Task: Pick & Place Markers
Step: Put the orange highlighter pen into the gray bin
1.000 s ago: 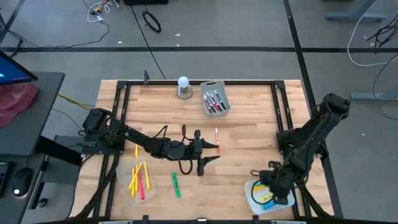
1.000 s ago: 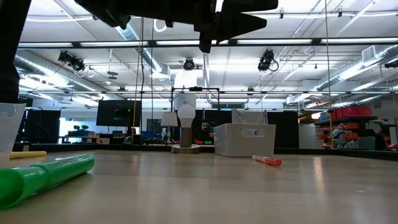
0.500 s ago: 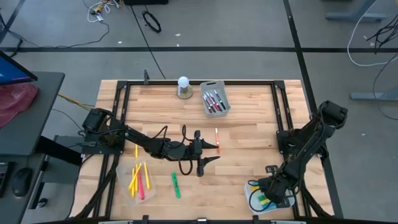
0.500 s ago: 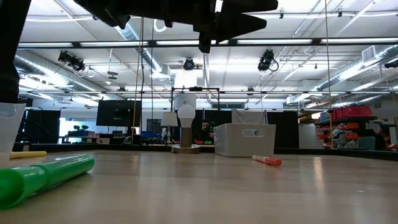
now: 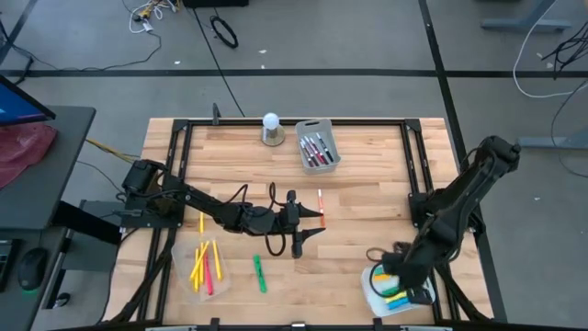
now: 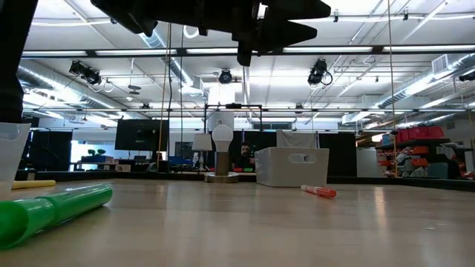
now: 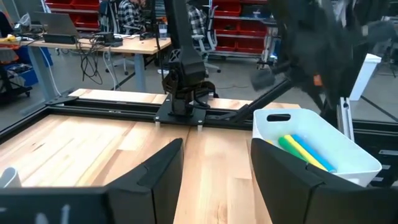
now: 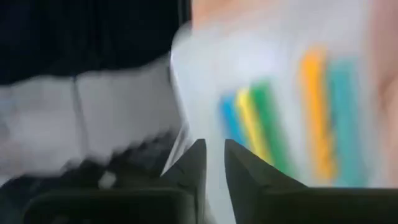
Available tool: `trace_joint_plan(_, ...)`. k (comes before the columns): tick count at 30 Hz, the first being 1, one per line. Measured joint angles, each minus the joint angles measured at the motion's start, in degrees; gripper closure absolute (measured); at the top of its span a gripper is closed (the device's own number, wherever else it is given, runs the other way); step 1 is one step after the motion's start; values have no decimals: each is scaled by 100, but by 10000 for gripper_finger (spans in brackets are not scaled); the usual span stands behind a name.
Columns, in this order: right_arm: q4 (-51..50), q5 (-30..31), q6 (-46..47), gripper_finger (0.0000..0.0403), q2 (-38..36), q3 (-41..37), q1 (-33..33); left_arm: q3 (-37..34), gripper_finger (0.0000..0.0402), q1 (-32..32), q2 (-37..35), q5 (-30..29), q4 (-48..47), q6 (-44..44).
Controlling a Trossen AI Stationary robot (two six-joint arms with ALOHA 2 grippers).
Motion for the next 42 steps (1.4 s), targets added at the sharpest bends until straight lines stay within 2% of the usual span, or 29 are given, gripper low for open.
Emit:
trace_joint_plan(2, 13, 1022, -701, 357, -152, 2, -50, 0, 207, 0, 0, 0, -4, -4)
trace_joint_plan(4, 17, 2336, -1365, 366, -230, 2, -115, 0, 207, 0, 0, -39, -30, -4)
trace_joint_plan(7, 25, 4338, -1688, 377, -241, 2, -401, 0, 207, 0, 0, -233, -99, -10)
trace_joint_plan(9, 87, 5265, -1729, 383, -210, 1, -704, 0, 207, 0, -1, -411, -169, -12)
trace_joint_plan(11, 327, 5773, -1731, 385, -166, -105, -1033, 0, 207, 0, -9, -721, -511, -16)
trace_joint_plan(14, 1027, 5612, -1898, 383, -42, -429, -1535, -2, 207, -67, -101, -1544, -1312, -187)
trace_joint_plan(16, 1609, 5097, -2042, 375, 82, -745, -1924, -2, 207, -79, -175, -2109, -1980, -385)
trace_joint_plan(18, 2250, 4499, -2386, 361, 281, -1088, -2286, -8, 207, -79, -227, -2418, -2604, -676)
trace_joint_plan(21, 3143, 4160, -2483, 326, 680, -1469, -2787, -4, 207, -53, -232, -2467, -2981, -995)
trace_joint_plan(24, 3907, 4002, -2536, 276, 1170, -1612, -3194, 0, 207, -14, -232, -2462, -2952, -1007)
trace_joint_plan(29, 4776, 4403, -2741, 190, 2079, -1620, -3512, 0, 207, 11, -229, -2444, -2904, -1023)
trace_joint_plan(32, 4983, 4502, -2443, 163, 2530, -1624, -3644, -2, 207, 11, -229, -2444, -2930, -1023)
trace_joint_plan(36, 4889, 4386, -2317, 164, 2827, -1617, -3699, -1, 207, 11, -227, -2441, -2913, -1020)
trace_joint_plan(42, 4751, 3894, -2570, 221, 2841, -1772, -3710, 0, 207, 11, -225, -2439, -2909, -1023)
